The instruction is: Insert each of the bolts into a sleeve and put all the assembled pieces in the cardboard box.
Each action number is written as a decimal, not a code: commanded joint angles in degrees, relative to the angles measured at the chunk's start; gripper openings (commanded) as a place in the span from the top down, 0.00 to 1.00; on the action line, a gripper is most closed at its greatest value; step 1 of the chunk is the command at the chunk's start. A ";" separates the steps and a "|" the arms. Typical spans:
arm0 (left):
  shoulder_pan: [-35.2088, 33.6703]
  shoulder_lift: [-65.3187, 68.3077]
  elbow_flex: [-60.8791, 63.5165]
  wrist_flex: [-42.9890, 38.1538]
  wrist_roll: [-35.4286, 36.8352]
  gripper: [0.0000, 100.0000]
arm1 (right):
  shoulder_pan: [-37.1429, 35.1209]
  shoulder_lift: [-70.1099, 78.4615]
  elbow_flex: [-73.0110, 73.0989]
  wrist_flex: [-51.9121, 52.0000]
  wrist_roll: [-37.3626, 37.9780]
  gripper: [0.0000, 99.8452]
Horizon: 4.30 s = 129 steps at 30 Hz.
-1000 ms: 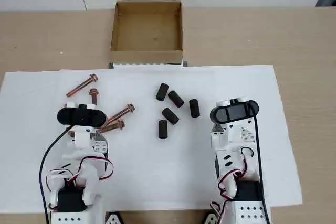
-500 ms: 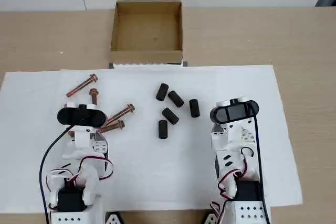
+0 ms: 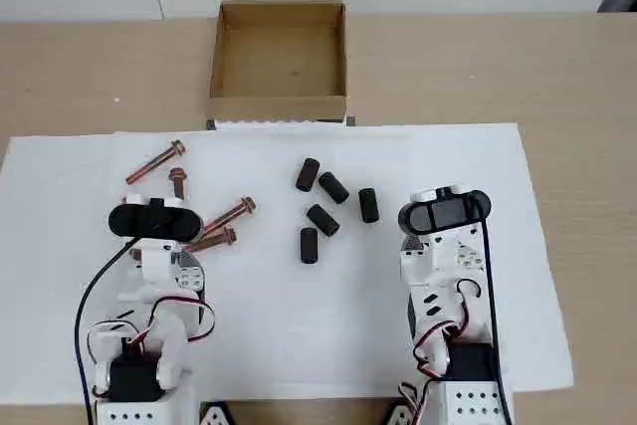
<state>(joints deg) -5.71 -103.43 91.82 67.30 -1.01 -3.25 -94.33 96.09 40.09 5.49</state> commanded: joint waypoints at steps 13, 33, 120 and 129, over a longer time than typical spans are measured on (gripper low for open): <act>-0.18 -0.62 -0.13 -0.62 -0.18 0.99 | 0.13 -0.75 0.79 0.13 0.53 1.00; -0.18 -0.62 -0.13 -0.62 -0.18 0.99 | 0.13 -0.75 0.79 0.13 0.53 1.00; 2.64 -0.62 -0.13 -0.70 -0.18 0.99 | -6.29 64.84 -73.32 33.71 -9.67 1.00; 2.64 -0.62 -0.22 -0.70 -0.18 0.99 | -15.96 77.32 -80.00 37.76 -10.02 1.00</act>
<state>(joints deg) -3.34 -103.43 91.82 67.30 -1.10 -17.67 -19.16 20.22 77.27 -4.70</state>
